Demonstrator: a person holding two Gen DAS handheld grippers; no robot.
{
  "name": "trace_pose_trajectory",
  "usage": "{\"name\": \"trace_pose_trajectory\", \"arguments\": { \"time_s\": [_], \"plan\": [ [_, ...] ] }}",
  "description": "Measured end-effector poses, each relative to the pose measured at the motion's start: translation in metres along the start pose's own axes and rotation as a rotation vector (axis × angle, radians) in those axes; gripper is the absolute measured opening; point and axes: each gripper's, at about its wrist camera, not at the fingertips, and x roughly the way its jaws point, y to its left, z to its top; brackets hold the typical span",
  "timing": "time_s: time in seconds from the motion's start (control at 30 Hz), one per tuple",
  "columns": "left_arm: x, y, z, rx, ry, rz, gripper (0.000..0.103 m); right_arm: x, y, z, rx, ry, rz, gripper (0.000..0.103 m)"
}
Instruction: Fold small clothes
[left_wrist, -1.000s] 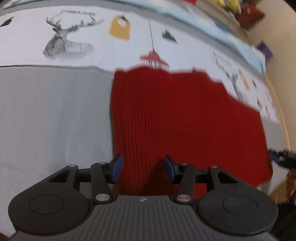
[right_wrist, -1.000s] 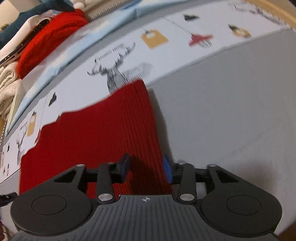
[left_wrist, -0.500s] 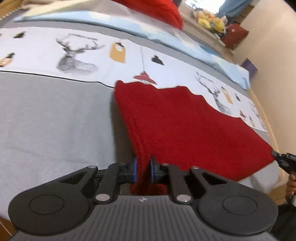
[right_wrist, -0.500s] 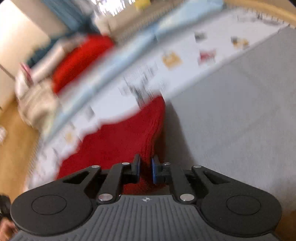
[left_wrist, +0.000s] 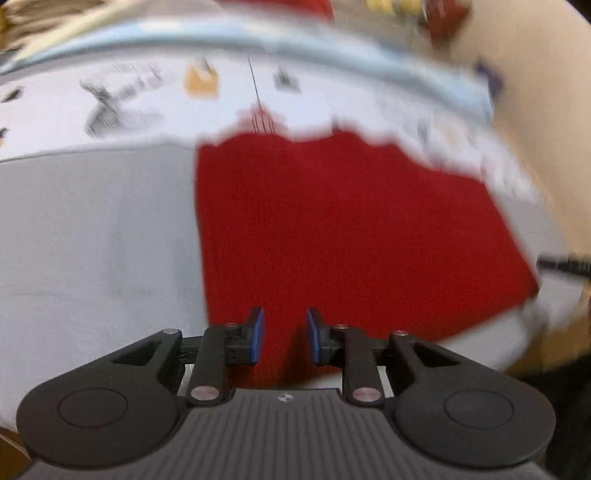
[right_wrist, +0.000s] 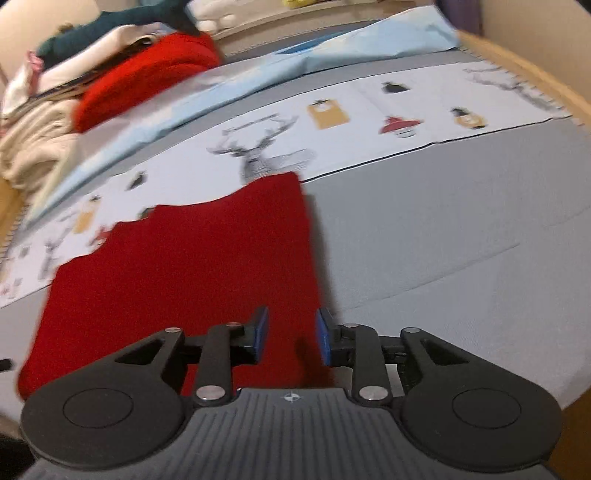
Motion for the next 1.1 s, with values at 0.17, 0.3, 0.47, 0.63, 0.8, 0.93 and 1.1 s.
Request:
{"name": "trace_pose_trajectory", "arguments": {
  "time_s": [0.17,0.3,0.47,0.63,0.8,0.93,1.1],
  "plan": [
    [0.019,0.004,-0.009,0.016,0.08,0.055,0.025,0.04,0.0,-0.021,-0.111,0.235,-0.143,0.032],
    [0.003,0.018,-0.008,-0.067,0.017,0.047,0.025,0.027,0.0,-0.015,-0.071,0.162,-0.106,0.033],
    [0.019,0.016,-0.011,-0.044,0.091,0.1,0.022,0.036,-0.001,-0.024,-0.109,0.225,-0.175,0.037],
    [0.001,0.017,-0.008,-0.089,0.015,0.084,0.022,0.017,0.0,-0.019,-0.077,0.129,-0.149,0.038],
    [-0.003,0.024,-0.005,-0.108,-0.006,0.131,0.023,0.03,0.003,-0.028,-0.106,0.183,-0.249,0.045],
    [-0.013,0.03,0.002,-0.121,-0.024,0.121,0.024,0.01,0.024,-0.029,-0.147,0.025,-0.27,0.054],
    [-0.026,0.042,0.0,-0.15,-0.049,0.114,0.024,0.042,0.021,-0.042,-0.147,0.188,-0.331,0.057]
  ]
}}
